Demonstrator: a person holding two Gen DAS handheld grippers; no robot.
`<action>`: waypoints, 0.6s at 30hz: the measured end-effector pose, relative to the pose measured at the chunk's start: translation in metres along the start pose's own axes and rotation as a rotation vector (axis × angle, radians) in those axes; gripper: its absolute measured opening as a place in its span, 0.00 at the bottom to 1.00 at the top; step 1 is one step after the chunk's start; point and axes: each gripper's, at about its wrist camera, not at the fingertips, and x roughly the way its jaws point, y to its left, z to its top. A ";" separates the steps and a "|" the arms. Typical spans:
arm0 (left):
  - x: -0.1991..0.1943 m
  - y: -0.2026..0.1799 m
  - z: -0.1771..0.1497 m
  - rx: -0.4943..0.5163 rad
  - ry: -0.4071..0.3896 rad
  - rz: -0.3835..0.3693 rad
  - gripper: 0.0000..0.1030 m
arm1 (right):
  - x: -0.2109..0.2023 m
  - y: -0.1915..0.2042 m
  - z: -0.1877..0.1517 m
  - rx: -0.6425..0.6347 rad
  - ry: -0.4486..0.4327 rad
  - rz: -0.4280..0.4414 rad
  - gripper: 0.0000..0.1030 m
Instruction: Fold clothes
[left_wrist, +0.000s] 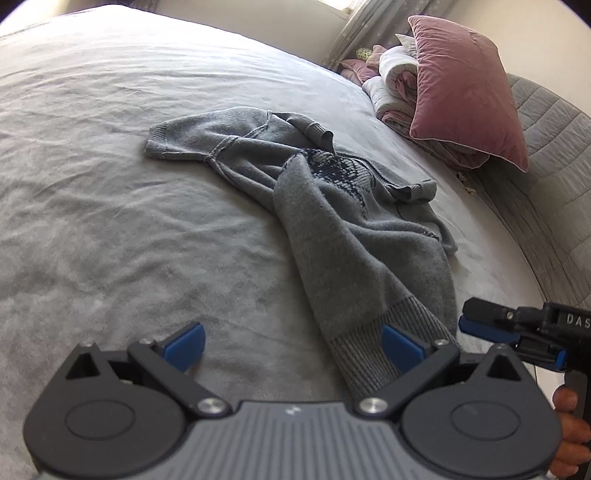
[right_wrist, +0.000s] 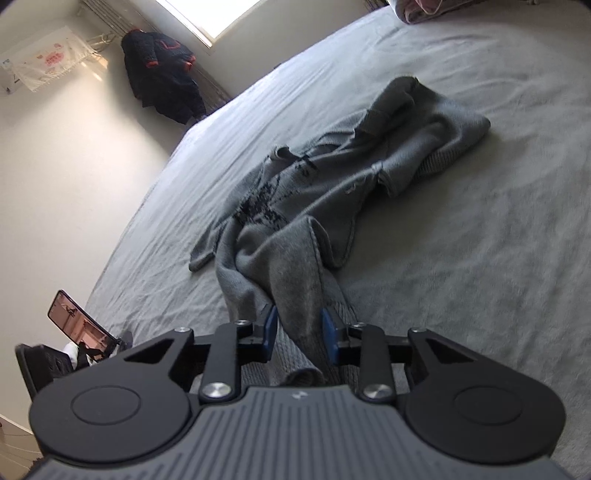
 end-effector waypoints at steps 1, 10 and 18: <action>0.000 0.000 0.000 0.000 0.000 -0.001 0.99 | 0.000 0.000 0.001 0.000 0.002 0.003 0.31; 0.002 -0.002 -0.002 0.008 0.002 0.018 0.99 | 0.016 -0.004 -0.003 -0.004 0.052 -0.033 0.29; 0.002 -0.003 -0.002 -0.002 0.007 -0.012 0.99 | 0.002 0.012 -0.001 -0.103 -0.033 -0.063 0.08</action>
